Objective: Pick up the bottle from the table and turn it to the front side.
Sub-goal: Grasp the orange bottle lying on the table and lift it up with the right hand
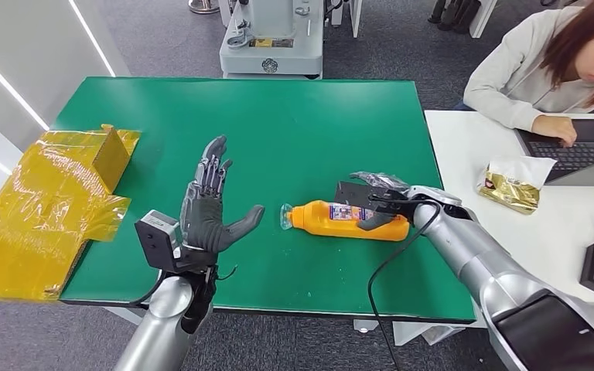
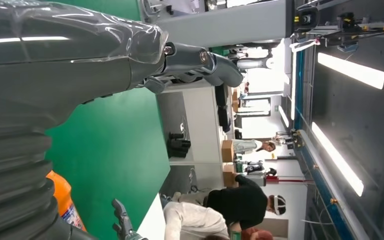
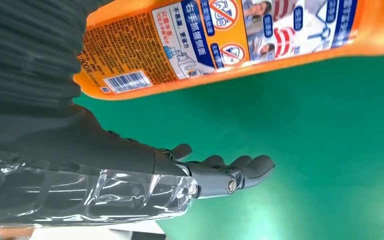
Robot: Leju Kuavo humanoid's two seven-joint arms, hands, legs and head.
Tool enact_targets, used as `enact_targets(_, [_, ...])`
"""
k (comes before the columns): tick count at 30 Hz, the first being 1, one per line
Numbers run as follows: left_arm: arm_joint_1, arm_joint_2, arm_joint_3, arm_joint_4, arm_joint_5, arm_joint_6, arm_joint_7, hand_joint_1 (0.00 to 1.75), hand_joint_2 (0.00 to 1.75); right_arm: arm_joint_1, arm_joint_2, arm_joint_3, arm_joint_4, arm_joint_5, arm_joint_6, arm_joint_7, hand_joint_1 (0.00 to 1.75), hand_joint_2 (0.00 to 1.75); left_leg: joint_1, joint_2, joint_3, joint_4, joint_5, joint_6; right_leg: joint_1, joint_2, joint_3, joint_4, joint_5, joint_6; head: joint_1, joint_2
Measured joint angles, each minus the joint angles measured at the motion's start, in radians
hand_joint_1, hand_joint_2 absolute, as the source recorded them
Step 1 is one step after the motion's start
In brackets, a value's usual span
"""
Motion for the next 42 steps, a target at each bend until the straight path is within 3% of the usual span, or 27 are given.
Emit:
enact_targets(15, [-0.009,0.017,0.000,0.021,0.129,-0.126,0.049,0.00,1.75,0.007,-0.098,0.124,-0.039,-0.132,0.075,0.035,0.00,1.75,0.000,0.000,0.000,0.000,0.000,0.000,0.000,0.000,0.000,0.000,0.000,0.000,0.000,0.000])
enact_targets(27, [-0.013,0.018,0.000,0.038,0.159,-0.152,0.067,0.00,1.75,0.026,-0.156,0.205,-0.057,-0.182,0.076,0.053,0.00,1.75,0.000,0.000,0.000,0.000,0.000,0.000,0.000,0.000,0.000,0.000,0.000,0.000,0.000,0.000])
enact_targets(28, [-0.013,0.019,0.000,0.038,0.159,-0.153,0.067,0.00,1.75,0.030,-0.157,0.208,-0.058,-0.183,0.072,0.053,0.10,1.75,0.000,0.000,0.000,0.000,0.000,0.000,0.000,0.000,0.000,0.000,0.000,0.000,0.000,0.000])
enact_targets(31, [-0.013,0.021,0.000,0.038,0.161,-0.155,0.068,0.00,1.75,0.037,-0.159,0.218,-0.059,-0.184,0.066,0.054,1.37,1.75,0.000,0.000,0.000,0.000,0.000,0.000,0.000,0.000,0.000,0.000,0.000,0.000,0.000,0.000])
enact_targets(32, [-0.012,0.021,0.000,0.038,0.161,-0.156,0.068,0.00,1.75,0.038,-0.159,0.221,-0.060,-0.184,0.063,0.054,1.68,1.75,0.000,0.000,0.000,0.000,0.000,0.000,0.000,0.000,0.000,0.000,0.000,0.000,0.000,0.000])
enact_targets(36, [-0.009,0.023,0.000,0.038,0.161,-0.158,0.071,0.00,1.75,0.047,-0.159,0.230,-0.060,-0.183,0.018,0.059,1.44,1.75,0.000,0.000,0.000,0.000,0.000,0.000,0.000,0.000,0.000,0.000,0.000,0.000,0.000,0.000])
enact_targets(42, [0.002,0.026,0.001,0.038,0.160,-0.159,0.073,0.00,1.75,0.077,-0.161,0.234,-0.062,-0.181,-0.064,0.056,1.69,1.75,0.000,0.001,0.002,0.000,0.000,0.000,0.000,0.000,0.001,0.000,0.000,0.000,0.000,0.000])
